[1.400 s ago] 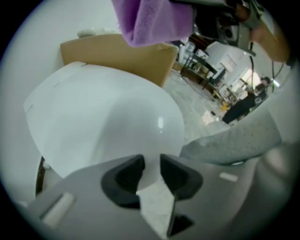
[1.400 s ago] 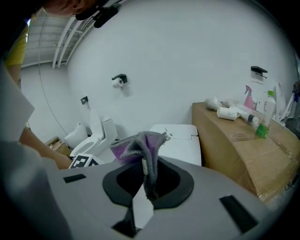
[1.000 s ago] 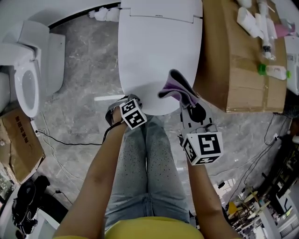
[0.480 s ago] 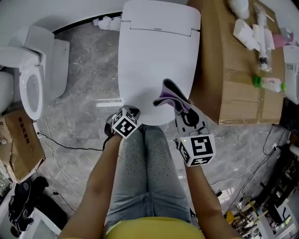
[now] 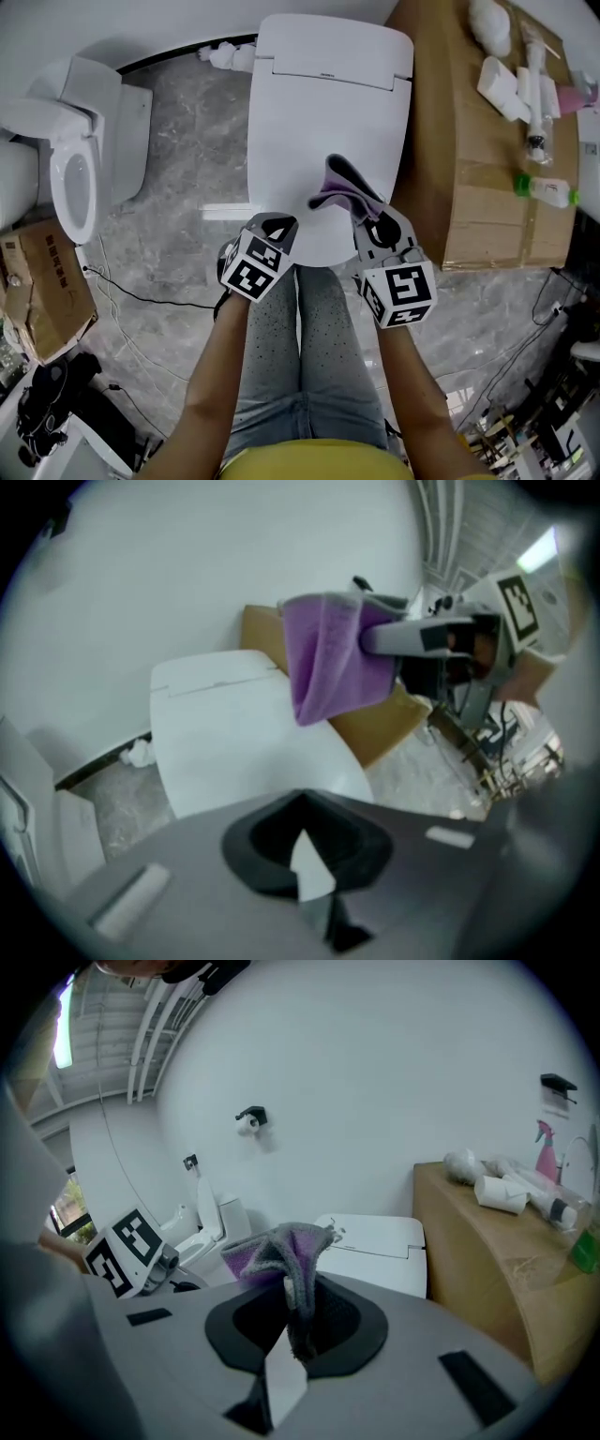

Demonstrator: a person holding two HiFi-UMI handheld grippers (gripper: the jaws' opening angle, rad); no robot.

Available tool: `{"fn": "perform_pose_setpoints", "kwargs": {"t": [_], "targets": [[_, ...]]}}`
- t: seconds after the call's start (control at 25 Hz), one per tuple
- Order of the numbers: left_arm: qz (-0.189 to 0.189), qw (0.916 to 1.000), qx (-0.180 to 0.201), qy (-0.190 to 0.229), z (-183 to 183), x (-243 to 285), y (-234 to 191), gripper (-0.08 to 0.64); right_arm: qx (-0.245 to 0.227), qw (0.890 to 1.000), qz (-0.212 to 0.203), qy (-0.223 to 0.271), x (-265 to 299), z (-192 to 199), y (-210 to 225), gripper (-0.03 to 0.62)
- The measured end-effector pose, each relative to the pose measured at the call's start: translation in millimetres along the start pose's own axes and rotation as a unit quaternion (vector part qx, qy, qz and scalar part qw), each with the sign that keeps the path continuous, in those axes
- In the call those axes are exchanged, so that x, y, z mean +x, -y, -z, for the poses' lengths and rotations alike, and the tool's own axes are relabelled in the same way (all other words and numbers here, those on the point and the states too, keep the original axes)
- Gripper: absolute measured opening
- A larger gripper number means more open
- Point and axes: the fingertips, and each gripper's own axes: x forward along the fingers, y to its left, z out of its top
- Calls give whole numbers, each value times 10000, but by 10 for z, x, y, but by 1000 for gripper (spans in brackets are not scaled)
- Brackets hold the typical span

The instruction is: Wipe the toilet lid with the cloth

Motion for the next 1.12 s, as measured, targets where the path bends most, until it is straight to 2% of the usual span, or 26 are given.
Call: {"fn": "perform_pose_setpoints", "kwargs": {"t": [0.2, 0.36, 0.52, 0.72, 0.84, 0.96, 1.12], "targets": [[91, 9997, 97, 214, -230, -93, -66, -3, 32, 9998, -177, -43, 426, -120, -1, 48], [223, 9993, 136, 253, -321, -125, -211, -3, 72, 9980, -588, -217, 985, -229, -117, 48], [327, 9989, 267, 225, -392, -141, -433, -3, 159, 9938, -916, -616, 1639, -275, -238, 48], [434, 9983, 333, 182, -492, -113, -749, -3, 366, 9848, -1084, -1306, 2463, -186, -264, 48], [505, 9979, 371, 142, -533, -86, -893, -2, 515, 9785, -1025, -1713, 2865, -88, -181, 48], [601, 9975, 353, 126, -574, -62, -1009, -2, 631, 9744, -767, -2017, 3145, -30, 2, 48], [719, 9968, 342, 78, -594, -39, -1118, -3, 437, 9696, -364, -2378, 3296, 96, 210, 48]]}}
